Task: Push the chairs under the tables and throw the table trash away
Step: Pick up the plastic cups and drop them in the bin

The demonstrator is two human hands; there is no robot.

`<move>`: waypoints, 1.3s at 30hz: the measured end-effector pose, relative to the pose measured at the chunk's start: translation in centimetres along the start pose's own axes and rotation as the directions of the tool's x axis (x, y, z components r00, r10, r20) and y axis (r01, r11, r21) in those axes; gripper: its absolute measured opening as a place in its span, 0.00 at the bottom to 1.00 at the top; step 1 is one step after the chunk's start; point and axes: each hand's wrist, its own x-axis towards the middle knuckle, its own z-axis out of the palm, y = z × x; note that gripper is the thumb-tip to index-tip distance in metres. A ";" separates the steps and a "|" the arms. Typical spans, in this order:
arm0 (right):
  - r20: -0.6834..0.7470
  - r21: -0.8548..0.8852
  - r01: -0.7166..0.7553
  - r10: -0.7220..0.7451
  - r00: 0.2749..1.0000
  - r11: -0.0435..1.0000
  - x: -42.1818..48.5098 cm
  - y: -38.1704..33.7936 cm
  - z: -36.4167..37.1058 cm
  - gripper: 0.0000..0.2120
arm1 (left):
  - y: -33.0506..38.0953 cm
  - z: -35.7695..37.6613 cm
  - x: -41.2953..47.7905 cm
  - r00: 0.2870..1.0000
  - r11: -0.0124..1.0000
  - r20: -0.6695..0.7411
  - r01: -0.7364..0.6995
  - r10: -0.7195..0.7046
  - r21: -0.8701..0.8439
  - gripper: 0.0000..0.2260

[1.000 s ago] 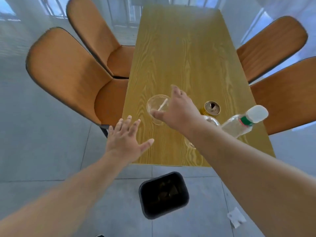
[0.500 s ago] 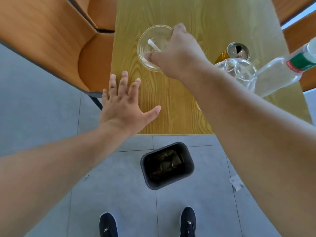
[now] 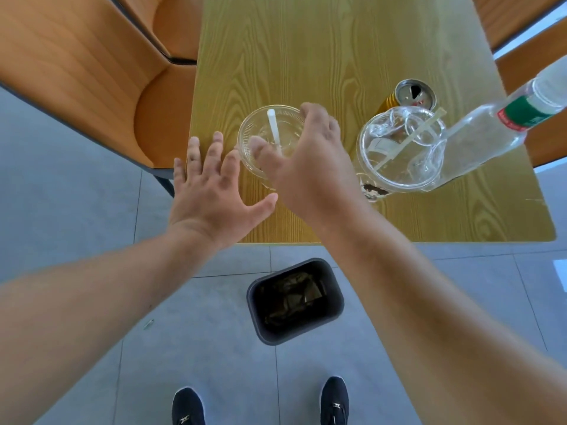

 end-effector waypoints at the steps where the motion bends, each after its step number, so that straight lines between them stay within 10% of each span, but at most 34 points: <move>1: -0.015 0.007 0.030 -0.030 0.999 1.000 -0.3 0.0 0.2 0.44 | 0.0 0.1 0.0 1.000 1.000 -0.006 -0.004 0.004 0.001 0.51; 18: -0.195 -0.063 0.157 -0.167 0.967 0.986 -11.3 6.5 -3.0 0.43 | 0.0 -0.9 0.2 0.958 0.960 0.067 -0.280 0.279 0.018 0.36; 28: -0.044 -0.133 0.105 -0.112 0.993 0.986 -16.9 11.0 -1.2 0.45 | 2.4 0.0 0.1 0.975 0.974 0.010 -0.223 0.224 -0.050 0.28; 35: 0.270 -0.262 -0.163 0.234 0.934 0.951 -16.4 16.0 3.9 0.61 | 2.6 0.0 0.1 0.977 0.977 0.016 -0.212 0.212 -0.030 0.29; 39: 0.111 -0.188 -0.112 0.134 0.985 0.976 -16.0 15.0 3.3 0.45 | 2.8 -0.2 -0.1 0.976 0.975 0.011 -0.219 0.219 -0.026 0.29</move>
